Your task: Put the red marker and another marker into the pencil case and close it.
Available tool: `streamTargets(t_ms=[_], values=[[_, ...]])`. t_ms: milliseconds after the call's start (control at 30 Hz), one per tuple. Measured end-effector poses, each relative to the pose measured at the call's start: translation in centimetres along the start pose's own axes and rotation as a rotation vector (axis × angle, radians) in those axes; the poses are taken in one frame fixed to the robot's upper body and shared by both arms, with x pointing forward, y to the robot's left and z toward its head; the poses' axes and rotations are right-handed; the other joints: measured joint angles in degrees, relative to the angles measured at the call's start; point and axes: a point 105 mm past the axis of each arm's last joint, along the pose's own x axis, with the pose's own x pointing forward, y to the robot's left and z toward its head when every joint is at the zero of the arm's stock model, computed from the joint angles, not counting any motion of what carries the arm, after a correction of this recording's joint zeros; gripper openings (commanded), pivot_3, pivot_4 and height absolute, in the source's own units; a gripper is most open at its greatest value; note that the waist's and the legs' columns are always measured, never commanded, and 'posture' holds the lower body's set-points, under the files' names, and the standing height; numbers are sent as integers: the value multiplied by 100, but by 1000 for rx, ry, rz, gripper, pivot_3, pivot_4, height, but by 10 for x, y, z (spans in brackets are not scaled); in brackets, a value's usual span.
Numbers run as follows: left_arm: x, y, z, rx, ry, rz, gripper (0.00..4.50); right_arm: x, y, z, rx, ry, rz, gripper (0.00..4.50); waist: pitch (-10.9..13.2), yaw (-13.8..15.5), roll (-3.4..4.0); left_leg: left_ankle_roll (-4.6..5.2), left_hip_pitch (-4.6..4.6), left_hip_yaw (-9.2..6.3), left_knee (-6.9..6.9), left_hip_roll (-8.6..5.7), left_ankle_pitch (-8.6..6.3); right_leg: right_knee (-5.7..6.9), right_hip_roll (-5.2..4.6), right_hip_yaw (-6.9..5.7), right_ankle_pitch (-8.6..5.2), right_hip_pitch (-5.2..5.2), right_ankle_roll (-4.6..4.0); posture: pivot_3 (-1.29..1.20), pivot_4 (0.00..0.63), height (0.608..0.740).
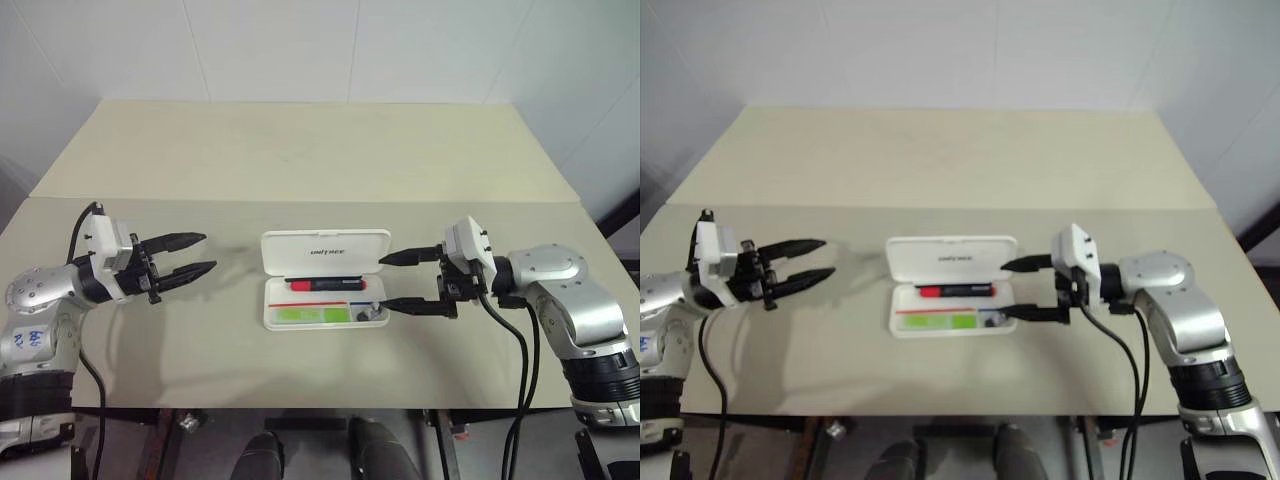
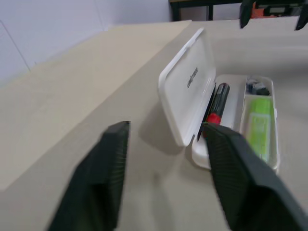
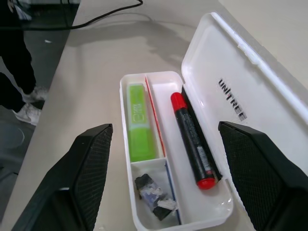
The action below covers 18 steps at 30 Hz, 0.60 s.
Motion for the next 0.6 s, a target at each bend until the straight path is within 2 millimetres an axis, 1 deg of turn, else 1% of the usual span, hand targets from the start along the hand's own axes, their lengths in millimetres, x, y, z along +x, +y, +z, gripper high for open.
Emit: streamTargets(t_ms=[67,100,133,167,300,367,467,600], values=[[3,10,0,15,6,-8,888,-2,-2,-1,1,-14,-7,4500,0,4,0,0,0,0,2,-1,0,1,1,0,1,0,1,0,150,740],[4,15,1,28,6,-8,625,-2,-2,-1,-2,-18,-11,4500,0,6,0,0,0,0,2,-1,0,2,1,0,1,0,2,0,150,740],[5,20,0,35,19,-11,251,-3,-3,-2,-7,-20,-15,4500,0,9,0,0,0,0,3,-1,0,3,1,0,1,0,2,0,150,740],[6,25,-1,42,33,-15,22,-4,-4,-2,-10,-22,-18,4500,0,10,0,0,0,0,2,-2,0,3,1,-1,1,0,2,0,150,740],[12,42,-8,53,80,-21,22,-7,-9,-2,-19,-29,-41,4500,0,3,0,0,-1,0,4,-2,0,9,1,-1,1,-3,3,0,150,740],[20,49,-10,45,83,-19,22,-9,-11,-1,-27,-34,-51,4500,0,11,0,0,-2,-2,5,-3,0,12,1,-2,1,-4,3,0,150,740],[37,52,-14,23,75,-41,22,-12,-15,0,-28,-39,-75,4500,0,24,-1,0,-3,-2,8,-5,0,12,0,-2,2,-3,5,0,150,740],[54,52,-19,-6,79,-53,22,-15,-17,0,-20,-53,-91,4500,0,29,-1,0,-7,-2,7,-5,0,13,1,-1,3,-6,7,0,150,740]])
